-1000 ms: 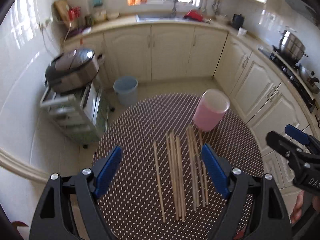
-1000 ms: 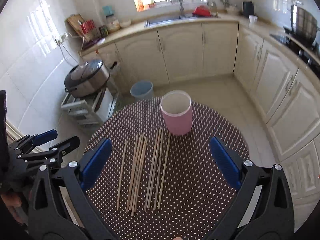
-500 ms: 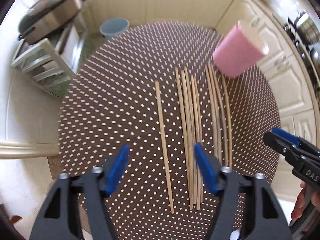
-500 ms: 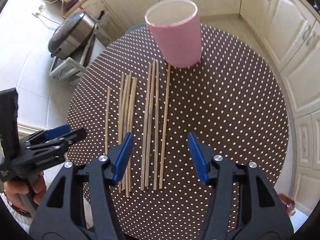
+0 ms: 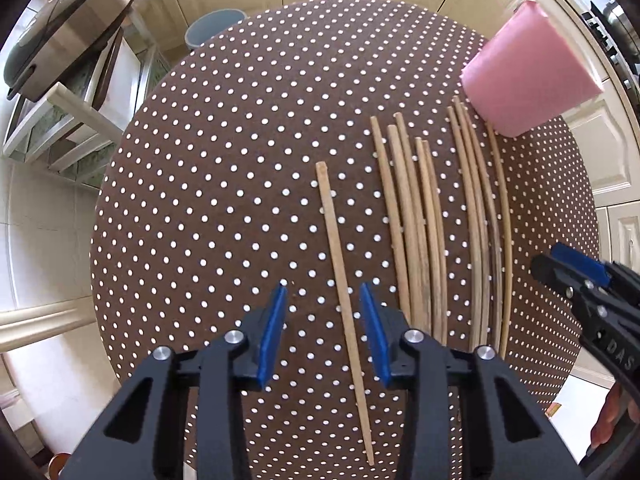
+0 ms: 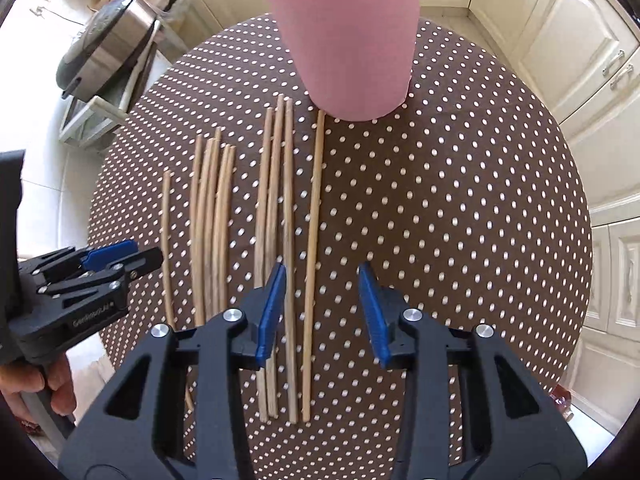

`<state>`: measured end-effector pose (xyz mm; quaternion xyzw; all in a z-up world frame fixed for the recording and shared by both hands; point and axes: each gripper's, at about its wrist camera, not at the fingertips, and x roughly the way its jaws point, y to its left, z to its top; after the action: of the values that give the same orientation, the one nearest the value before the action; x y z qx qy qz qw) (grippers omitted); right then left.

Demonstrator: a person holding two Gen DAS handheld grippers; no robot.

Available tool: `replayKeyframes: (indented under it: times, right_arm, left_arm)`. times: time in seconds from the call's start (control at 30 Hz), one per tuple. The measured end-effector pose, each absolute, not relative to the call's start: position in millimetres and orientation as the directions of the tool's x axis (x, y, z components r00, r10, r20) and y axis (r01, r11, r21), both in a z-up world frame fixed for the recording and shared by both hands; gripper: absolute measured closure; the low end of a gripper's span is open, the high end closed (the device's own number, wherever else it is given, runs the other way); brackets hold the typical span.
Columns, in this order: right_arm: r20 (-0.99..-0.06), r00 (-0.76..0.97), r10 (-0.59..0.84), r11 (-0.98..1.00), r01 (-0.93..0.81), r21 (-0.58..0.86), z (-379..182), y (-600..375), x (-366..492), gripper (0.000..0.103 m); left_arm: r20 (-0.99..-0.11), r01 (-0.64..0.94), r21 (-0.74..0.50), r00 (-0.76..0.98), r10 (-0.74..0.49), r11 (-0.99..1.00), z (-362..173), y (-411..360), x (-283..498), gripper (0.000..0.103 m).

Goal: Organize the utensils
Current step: 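Lower the right tool onto a wooden chopstick and close it while the left tool grasps another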

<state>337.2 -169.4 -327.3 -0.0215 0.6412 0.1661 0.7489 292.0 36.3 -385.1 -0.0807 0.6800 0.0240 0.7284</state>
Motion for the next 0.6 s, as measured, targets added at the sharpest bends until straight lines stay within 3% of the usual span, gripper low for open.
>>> replayKeyframes:
  times: [0.13, 0.6]
  right_arm:
    - [-0.978, 0.094, 0.185, 0.946, -0.287, 0.151, -340.0, -154.2, 350.3, 0.068]
    - [-0.998, 0.069, -0.005, 0.923, -0.384, -0.031, -363.5, -101.6, 356.1, 0.070]
  left_arm:
    - [-0.996, -0.152, -0.080, 0.037, -0.075, 0.985, -391.8, 42.4, 300.3, 0.070]
    - [-0.999, -0.131, -0.045, 0.010, -0.044, 0.990, -394.3, 34.9, 296.2, 0.070]
